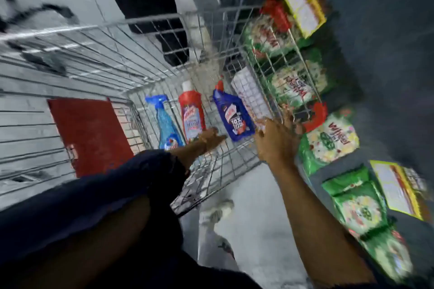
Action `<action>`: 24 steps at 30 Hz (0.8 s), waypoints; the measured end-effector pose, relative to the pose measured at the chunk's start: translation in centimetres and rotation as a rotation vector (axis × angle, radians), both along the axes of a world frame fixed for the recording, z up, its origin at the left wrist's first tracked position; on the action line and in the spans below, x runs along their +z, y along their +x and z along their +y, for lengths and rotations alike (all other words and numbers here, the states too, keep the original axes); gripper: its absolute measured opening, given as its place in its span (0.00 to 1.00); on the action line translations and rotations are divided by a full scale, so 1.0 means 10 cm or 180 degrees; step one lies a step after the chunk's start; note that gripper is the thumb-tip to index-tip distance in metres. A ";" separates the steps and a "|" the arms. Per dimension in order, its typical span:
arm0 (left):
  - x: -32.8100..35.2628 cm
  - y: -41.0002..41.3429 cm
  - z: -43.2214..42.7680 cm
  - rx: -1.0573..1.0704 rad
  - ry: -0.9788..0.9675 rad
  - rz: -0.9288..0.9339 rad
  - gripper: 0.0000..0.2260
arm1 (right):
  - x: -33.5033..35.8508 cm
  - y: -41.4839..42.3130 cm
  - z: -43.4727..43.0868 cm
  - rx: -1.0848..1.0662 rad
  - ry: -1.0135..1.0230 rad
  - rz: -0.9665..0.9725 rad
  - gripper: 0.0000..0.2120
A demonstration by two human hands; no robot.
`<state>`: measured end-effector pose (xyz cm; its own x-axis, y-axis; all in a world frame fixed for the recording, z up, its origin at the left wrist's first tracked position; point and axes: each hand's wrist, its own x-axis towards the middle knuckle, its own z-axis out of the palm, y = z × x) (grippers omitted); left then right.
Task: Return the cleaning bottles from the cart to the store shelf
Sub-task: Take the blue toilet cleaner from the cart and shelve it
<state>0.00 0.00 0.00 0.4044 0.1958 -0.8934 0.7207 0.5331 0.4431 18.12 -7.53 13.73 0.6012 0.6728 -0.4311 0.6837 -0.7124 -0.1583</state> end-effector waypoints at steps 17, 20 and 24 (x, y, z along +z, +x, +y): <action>-0.24 1.00 0.14 0.1217 0.1375 0.0811 0.29 | -0.19 0.08 -0.05 0.0185 0.0078 -0.0165 0.20; 0.05 0.81 0.25 0.1033 0.1395 0.0503 0.26 | -0.19 0.07 -0.07 0.0192 0.0077 -0.0169 0.19; 0.76 0.62 0.37 0.1192 0.1406 -0.0236 0.19 | -0.12 0.06 -0.06 0.0154 -0.0119 0.0141 0.17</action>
<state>6.18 3.69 7.61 0.2942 0.6851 -0.6664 0.4771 0.4989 0.7235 18.72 -8.16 12.55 0.5483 0.6835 -0.4819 0.7103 -0.6847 -0.1631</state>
